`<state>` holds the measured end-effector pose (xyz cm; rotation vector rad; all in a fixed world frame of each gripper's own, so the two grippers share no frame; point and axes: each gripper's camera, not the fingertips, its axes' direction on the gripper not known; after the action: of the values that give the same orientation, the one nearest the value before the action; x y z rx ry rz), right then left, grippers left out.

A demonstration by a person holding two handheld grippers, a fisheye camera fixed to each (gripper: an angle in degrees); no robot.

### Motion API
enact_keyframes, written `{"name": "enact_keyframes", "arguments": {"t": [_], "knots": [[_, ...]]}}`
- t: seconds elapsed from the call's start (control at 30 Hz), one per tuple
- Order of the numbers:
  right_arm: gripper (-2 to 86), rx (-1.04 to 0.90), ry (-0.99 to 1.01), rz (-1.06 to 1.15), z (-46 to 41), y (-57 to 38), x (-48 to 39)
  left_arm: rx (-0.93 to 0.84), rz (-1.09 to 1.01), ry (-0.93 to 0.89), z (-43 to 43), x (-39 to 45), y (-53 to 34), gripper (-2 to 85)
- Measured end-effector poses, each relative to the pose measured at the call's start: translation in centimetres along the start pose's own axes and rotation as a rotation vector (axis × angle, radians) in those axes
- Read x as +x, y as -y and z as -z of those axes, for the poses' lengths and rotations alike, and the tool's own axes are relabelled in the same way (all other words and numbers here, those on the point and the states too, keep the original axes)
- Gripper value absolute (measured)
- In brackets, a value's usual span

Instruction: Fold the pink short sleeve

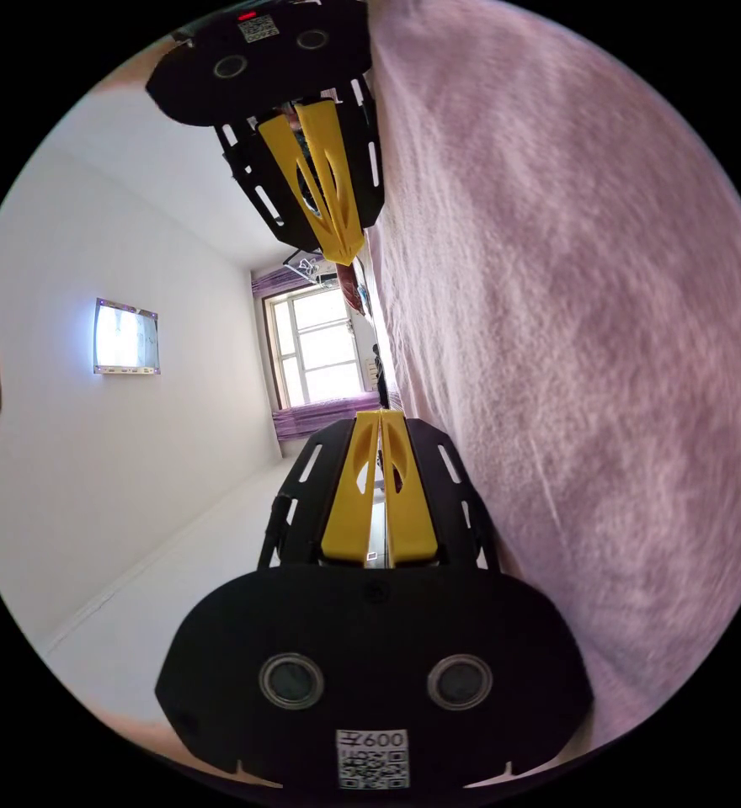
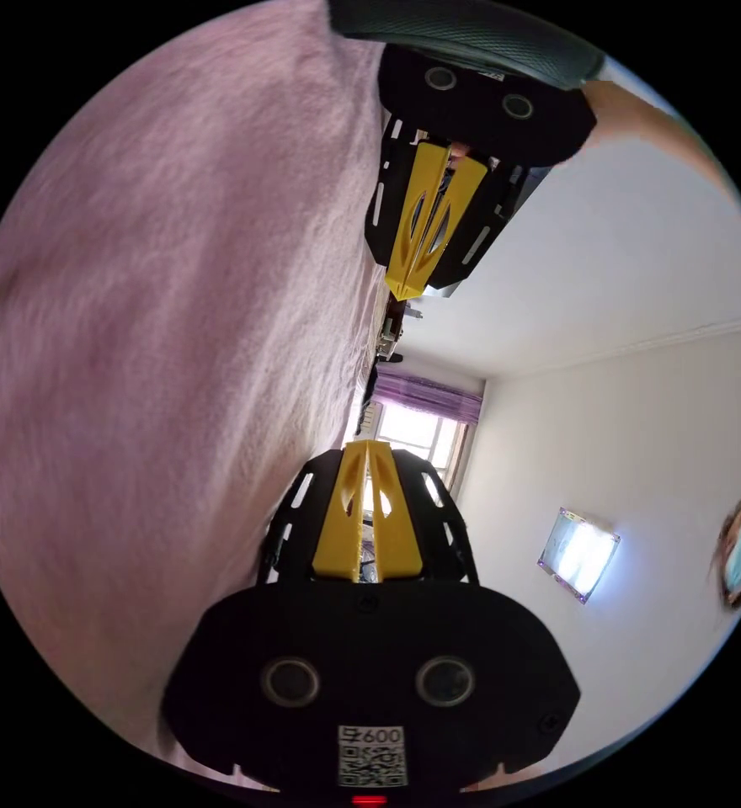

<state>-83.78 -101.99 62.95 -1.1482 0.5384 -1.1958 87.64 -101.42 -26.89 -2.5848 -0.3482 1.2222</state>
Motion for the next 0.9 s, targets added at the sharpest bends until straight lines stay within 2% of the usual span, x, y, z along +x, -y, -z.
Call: {"name": "enact_keyframes", "arguments": {"t": [0.07, 0.2, 0.23, 0.27, 0.3, 0.33, 0.37, 0.4, 0.47, 0.5, 0.57, 0.63, 0.67, 0.77, 0.8, 0.9], "knots": [[-0.8, 0.013, 0.039, -0.092, -3.2, 0.7, -0.2, 0.025, -0.015, -0.029, -0.2, 0.9, 2.1, 0.8], [-0.8, -0.035, 0.001, -0.017, -8.3, 2.5, -1.9, -0.004, 0.062, -0.026, -1.0, 1.1, 4.5, 1.0], [-0.8, -0.096, -0.076, -0.001, -10.5, 2.8, -2.0, -0.034, 0.055, 0.043, -1.3, 1.1, 5.6, 1.2], [-0.8, -0.179, -0.196, -0.083, -12.4, 2.9, -0.4, -0.108, 0.132, 0.173, -1.7, 0.0, 6.7, 1.4], [-0.8, -0.242, -0.235, -0.142, -13.4, 2.7, 1.1, -0.164, 0.201, 0.229, -1.8, -1.2, 7.3, 1.5], [-0.8, -0.392, -0.198, -0.287, -15.0, 2.0, 5.5, -0.297, 0.306, 0.22, -2.0, -4.1, 8.3, 1.7], [-0.8, -0.516, 0.012, -0.469, -16.3, 0.3, 10.6, -0.423, 0.348, 0.031, -2.4, -7.1, 9.1, 1.9], [-0.8, -0.556, 0.155, -0.574, -17.0, -1.0, 13.1, -0.474, 0.394, -0.098, -2.6, -8.6, 9.3, 1.9], [-0.8, -0.659, 0.67, -0.981, -20.2, -7.4, 19.8, -0.684, 0.63, -0.569, -3.5, -13.0, 9.0, 2.1], [-0.8, -0.668, 0.762, -1.068, -20.9, -9.0, 20.6, -0.747, 0.68, -0.653, -3.8, -13.5, 8.9, 2.1], [-0.7, -0.745, 1.029, -1.299, -23.5, -13.8, 21.1, -0.986, 0.879, -0.861, -4.1, -14.8, 8.4, 2.3], [-0.5, -0.785, 1.12, -1.379, -25.1, -15.6, 20.3, -1.028, 1.006, -0.971, -3.5, -15.4, 8.7, 2.3], [-0.2, -0.773, 1.141, -1.404, -25.9, -15.9, 19.8, -0.983, 1.099, -1.038, -2.7, -15.9, 9.1, 2.3], [2.4, -0.857, 1.07, -1.4, -28.4, -15.5, 17.6, -0.934, 1.318, -1.138, -1.5, -16.8, 9.9, 2.1], [3.3, -0.887, 1.04, -1.384, -29.0, -15.2, 17.1, -0.949, 1.35, -1.123, -1.4, -17.0, 10.0, 2.0], [6.1, -1.015, 0.856, -1.244, -31.5, -12.3, 14.6, -1.141, 1.383, -0.981, -1.0, -17.5, 11.6, 1.6]]}}
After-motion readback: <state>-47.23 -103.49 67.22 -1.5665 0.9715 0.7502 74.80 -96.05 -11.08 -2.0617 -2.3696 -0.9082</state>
